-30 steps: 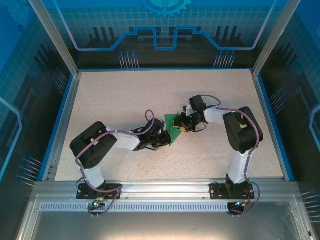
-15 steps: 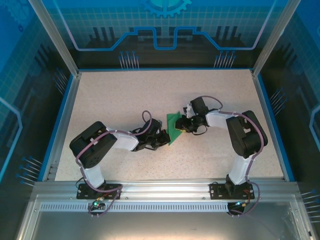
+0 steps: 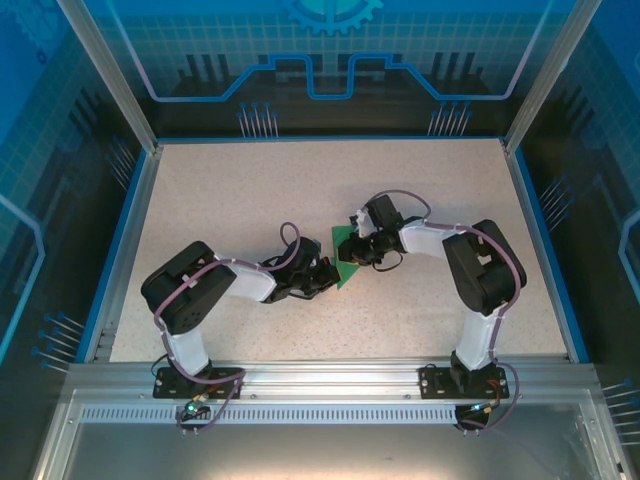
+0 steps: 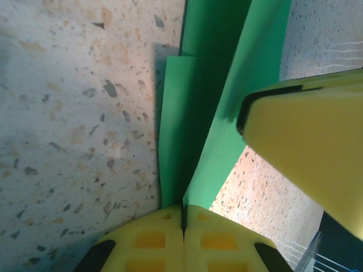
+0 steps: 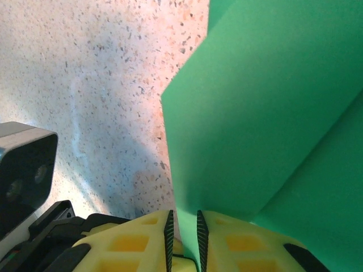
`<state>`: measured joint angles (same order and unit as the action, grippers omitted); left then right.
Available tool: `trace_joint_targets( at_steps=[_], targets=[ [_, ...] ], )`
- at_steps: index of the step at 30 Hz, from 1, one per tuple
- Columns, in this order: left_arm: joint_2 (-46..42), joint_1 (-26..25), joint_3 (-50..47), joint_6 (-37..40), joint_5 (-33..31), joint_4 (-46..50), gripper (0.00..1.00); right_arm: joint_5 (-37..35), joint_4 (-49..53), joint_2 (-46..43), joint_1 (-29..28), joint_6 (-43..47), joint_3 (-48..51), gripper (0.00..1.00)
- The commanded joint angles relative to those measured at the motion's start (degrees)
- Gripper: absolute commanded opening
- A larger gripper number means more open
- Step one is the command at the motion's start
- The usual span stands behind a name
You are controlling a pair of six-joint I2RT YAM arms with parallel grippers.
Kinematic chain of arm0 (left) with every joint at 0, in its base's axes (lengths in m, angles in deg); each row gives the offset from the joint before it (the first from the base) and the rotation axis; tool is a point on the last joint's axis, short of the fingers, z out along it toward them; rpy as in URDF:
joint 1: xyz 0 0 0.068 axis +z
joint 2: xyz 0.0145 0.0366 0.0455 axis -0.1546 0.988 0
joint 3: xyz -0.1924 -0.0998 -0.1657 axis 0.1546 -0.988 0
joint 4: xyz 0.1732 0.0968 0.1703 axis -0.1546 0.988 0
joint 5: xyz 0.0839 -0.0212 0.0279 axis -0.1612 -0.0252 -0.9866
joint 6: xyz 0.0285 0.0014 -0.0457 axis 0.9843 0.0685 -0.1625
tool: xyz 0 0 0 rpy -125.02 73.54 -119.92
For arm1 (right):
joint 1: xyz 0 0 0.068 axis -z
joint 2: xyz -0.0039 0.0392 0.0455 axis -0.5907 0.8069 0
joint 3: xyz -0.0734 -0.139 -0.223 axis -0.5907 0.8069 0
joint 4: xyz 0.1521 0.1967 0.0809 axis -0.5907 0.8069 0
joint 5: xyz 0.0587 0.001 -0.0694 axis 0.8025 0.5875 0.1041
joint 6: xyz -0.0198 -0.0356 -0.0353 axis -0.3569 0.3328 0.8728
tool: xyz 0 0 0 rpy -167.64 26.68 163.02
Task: Fold a paper plane with a square sheet of paper (pick it up from the middle)
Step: Fourth fold the wing at the center of the table.
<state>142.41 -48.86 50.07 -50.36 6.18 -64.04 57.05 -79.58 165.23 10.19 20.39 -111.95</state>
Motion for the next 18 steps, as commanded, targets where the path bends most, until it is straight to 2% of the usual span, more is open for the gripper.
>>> trace_joint_targets(
  at_steps=[1, 11, 18],
  targets=[
    [2.01, 0.86, -1.81, -1.83, -0.65, 1.81, 0.0, 1.56, 1.33, 1.87, -1.0, 1.41, -1.27, 0.2],
    [1.76, 1.17, -2.37, -2.75, -1.62, 3.28, 0.0, 2.01, 2.77, 4.55, -1.64, 2.21, -2.24, 0.18],
    [-1.32, 1.1, -2.13, -1.2, -2.15, 5.78, 0.02, -2.6, 7.44, 7.1, -2.14, 2.44, -4.42, 0.16]
  ],
)
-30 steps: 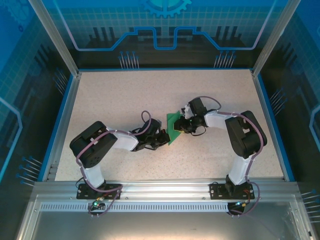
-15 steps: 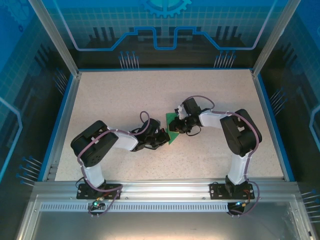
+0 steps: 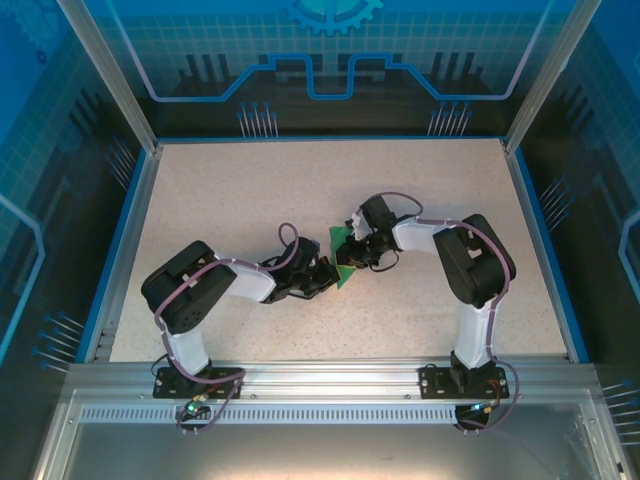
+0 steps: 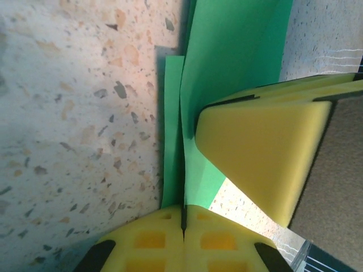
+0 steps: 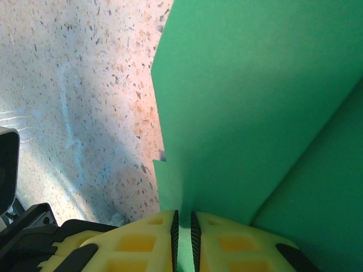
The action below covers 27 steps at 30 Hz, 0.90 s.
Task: Fold a paper plane with a square sheet of paper (pick it up from the middle)
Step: Fourth fold the wing at the center of the table.
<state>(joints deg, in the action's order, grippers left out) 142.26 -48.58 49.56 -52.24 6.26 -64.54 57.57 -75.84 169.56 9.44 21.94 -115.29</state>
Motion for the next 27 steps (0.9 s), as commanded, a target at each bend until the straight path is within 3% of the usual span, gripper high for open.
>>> trace_joint_targets(
  at_steps=[1, 15, 21, 27],
  targets=[
    [-2.22, 0.83, -1.75, 1.16, -2.62, 7.18, 0.05, -3.92, 4.38, 3.01, -1.51, 0.84, -1.32, 0.16],
    [-9.39, -0.71, 0.33, 6.63, -4.58, 10.8, 0.13, -8.26, 7.79, 5.22, -1.63, -1.33, -2.68, 0.14],
    [-12.58, -1.64, 0.72, 7.32, -13.09, 19.25, 0.38, -8.52, 8.16, 5.39, -1.71, -1.44, -3.13, 0.15],
    [-12.14, -2.88, 1.76, 10.24, -7.86, 12.5, 0.35, -8.56, 8.23, 5.39, -1.7, -1.69, -3.22, 0.15]
  ],
)
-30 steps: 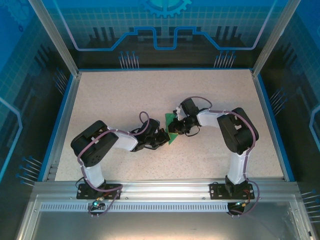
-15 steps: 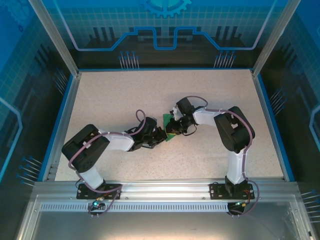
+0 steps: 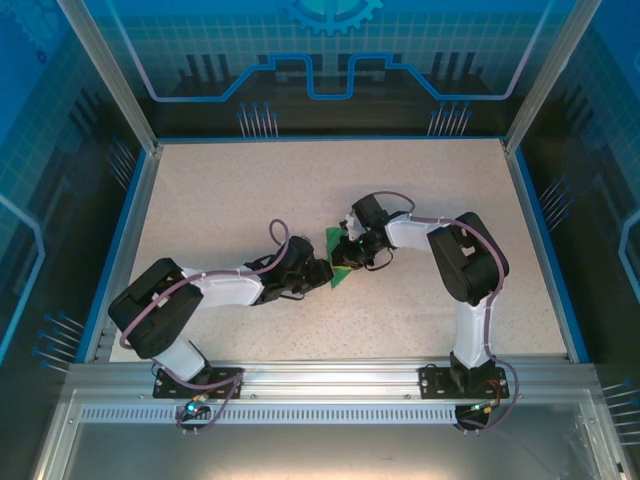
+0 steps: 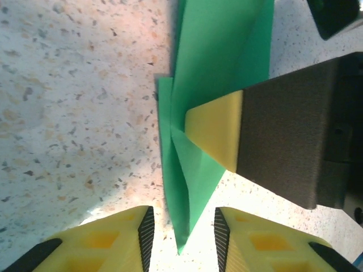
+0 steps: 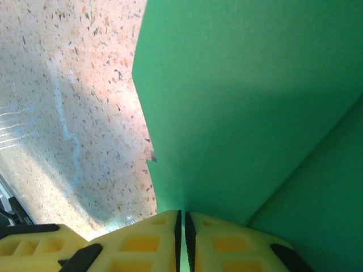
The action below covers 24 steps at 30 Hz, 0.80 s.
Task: Fold a paper plane with a square sheet of paper (pick it up from the middle)
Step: Fourth fold the wing at the center of the table.
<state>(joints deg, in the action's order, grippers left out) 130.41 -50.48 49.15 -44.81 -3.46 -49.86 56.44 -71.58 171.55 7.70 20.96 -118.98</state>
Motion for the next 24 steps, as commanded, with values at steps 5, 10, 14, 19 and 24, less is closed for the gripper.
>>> trace_joint_targets(
  at_steps=[5, 10, 14, 19, 24],
  targets=[
    [3.19, -2.08, 5.19, 4.06, 4.16, -3.31, 0.24, -7.26, 3.88, 3.66, 0.23, -1.07, 0.56, 0.14],
    [5.47, -2.04, 6.44, 4.06, 3.12, 0.2, 0.17, -6.89, 3.89, 3.88, 0.48, -1.32, 0.52, 0.14],
    [7.77, -2.09, 6.8, 3.69, 2.81, 0.62, 0.13, -6.79, 3.81, 3.94, 0.56, -1.27, 0.47, 0.14],
    [9.02, -2.04, 7.0, 3.1, 1.09, 2.41, 0.09, -7.01, 3.88, 4.06, 0.69, -1.55, 0.47, 0.14],
    [8.56, -2.2, 5.81, 2.24, 0.37, 4.05, 0.09, -7.23, 3.95, 4.19, 0.74, -1.68, 0.35, 0.14]
  ],
)
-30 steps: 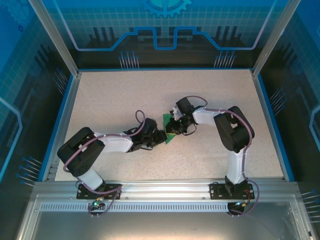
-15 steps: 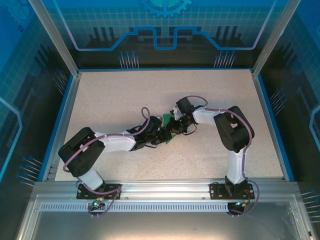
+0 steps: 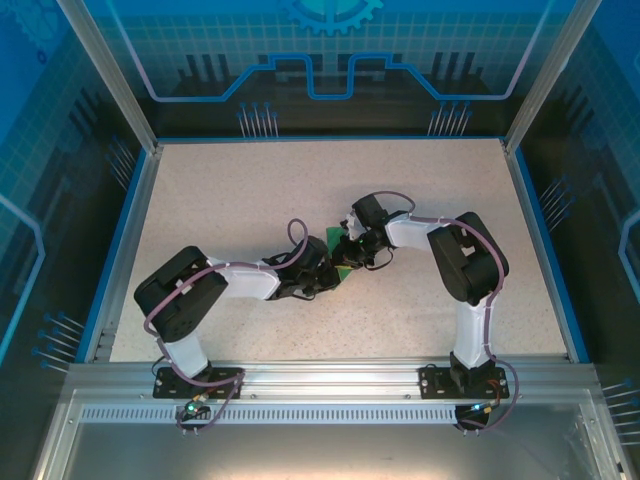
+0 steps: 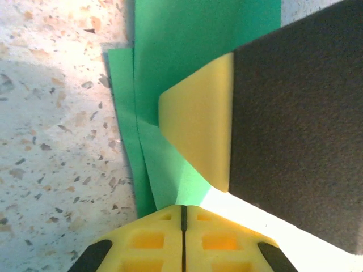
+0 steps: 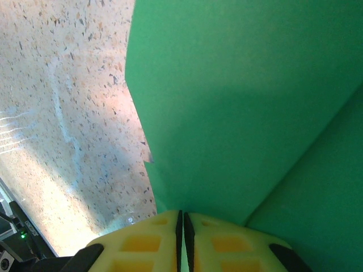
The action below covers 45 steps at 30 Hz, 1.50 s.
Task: Fold a paper plane with a square sheet of paper (pick it up from the middle)
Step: Fourth fold the wing at the center of the table.
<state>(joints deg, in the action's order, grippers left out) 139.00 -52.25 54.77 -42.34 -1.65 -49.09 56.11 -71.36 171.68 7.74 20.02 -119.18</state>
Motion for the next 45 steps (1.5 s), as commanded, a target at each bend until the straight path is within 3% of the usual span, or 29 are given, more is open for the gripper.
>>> trace_joint_targets(
  at_steps=[1, 22, 28, 36, 45],
  targets=[
    [-0.17, -0.54, -0.1, -0.51, -1.44, 3.45, 0.09, -6.94, 3.75, 4.15, 0.79, -0.74, 0.58, 0.14],
    [-1.78, -3.93, -1.89, -2.0, 1.6, 14.43, 0.08, -7.3, 4.37, 4.94, 1.31, -0.92, 0.67, 0.13],
    [-6.32, -4.2, -1.65, -0.89, 0.79, 17.66, 0.08, -7.12, 4.31, 4.94, 1.43, -0.92, 0.67, 0.13],
    [-9.39, -2.72, -0.34, -1.02, -3.28, 8.51, 0.1, -5.89, 3.85, 4.97, 1.57, -1.16, 0.48, 0.13],
    [-4.78, -1.75, 1.1, -0.46, -6.81, 2.61, 0.05, -3.53, 2.62, 5.03, 2.28, -1.97, 0.47, 0.12]
  ],
)
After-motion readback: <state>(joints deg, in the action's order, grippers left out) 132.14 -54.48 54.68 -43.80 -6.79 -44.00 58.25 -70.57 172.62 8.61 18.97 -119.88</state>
